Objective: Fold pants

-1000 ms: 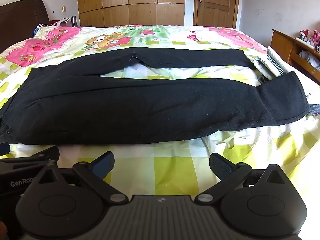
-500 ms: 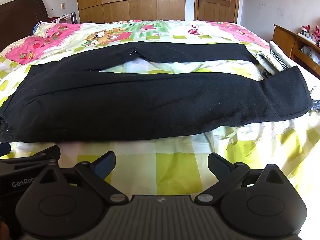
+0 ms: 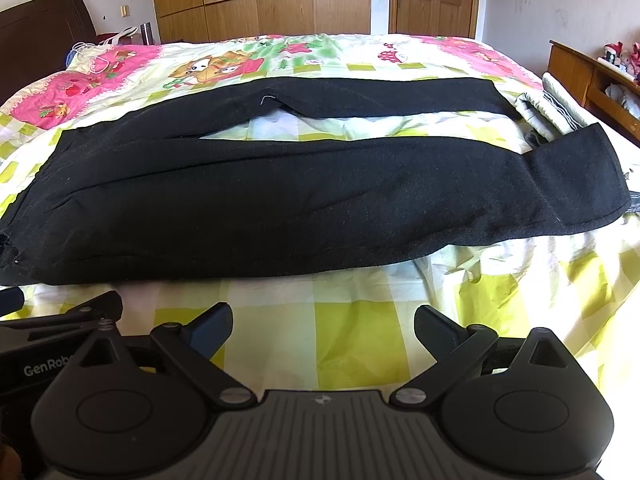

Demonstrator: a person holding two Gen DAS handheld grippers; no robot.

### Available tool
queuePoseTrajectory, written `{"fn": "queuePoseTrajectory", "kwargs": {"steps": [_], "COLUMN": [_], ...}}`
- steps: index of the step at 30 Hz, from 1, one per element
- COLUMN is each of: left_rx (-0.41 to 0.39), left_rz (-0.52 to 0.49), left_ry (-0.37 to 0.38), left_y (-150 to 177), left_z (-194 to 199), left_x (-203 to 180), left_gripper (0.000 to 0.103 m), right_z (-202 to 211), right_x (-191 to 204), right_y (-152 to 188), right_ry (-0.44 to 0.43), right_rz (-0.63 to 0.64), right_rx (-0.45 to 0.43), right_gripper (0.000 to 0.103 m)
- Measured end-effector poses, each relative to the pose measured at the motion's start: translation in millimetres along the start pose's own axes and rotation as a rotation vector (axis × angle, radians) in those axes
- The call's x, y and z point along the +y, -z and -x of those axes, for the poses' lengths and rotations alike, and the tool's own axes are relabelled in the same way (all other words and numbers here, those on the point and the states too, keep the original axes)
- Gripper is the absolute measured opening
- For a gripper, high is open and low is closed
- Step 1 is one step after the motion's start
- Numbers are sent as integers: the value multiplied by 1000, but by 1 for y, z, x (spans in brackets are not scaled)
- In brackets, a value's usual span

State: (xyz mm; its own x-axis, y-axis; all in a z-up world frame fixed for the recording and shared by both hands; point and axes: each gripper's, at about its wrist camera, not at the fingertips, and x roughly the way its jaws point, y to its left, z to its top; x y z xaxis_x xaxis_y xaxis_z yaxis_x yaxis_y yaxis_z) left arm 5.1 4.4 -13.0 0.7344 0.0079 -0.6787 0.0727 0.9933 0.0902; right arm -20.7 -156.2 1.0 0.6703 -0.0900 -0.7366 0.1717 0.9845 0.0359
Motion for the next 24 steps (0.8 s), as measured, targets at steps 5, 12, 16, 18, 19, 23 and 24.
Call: {"fn": "queuePoseTrajectory", "kwargs": {"steps": [5, 12, 16, 18, 19, 23, 24], "left_rx": [0, 1, 4, 4, 4, 7, 7], "left_rz": [-2, -8, -10, -10, -11, -14, -15], "left_ry": [-1, -6, -9, -9, -9, -12, -13], "left_y": [0, 0, 0, 0, 0, 0, 1], "left_z": [0, 0, 0, 0, 0, 0, 0], "left_x": [-1, -3, -4, -4, -4, -4, -4], "left_gripper": [103, 103, 103, 103, 103, 103, 103], "right_z": [0, 1, 0, 0, 0, -1, -1], "right_x": [1, 3, 4, 3, 4, 3, 3], "right_y": [1, 2, 1, 1, 1, 2, 1], "right_ry": [-6, -19, -23, -25, -26, -27, -27], "right_rz": [2, 4, 5, 5, 5, 7, 7], "right_rx": [2, 5, 10, 11, 11, 16, 16], "right_gripper": [103, 101, 100, 100, 99, 99, 98]}}
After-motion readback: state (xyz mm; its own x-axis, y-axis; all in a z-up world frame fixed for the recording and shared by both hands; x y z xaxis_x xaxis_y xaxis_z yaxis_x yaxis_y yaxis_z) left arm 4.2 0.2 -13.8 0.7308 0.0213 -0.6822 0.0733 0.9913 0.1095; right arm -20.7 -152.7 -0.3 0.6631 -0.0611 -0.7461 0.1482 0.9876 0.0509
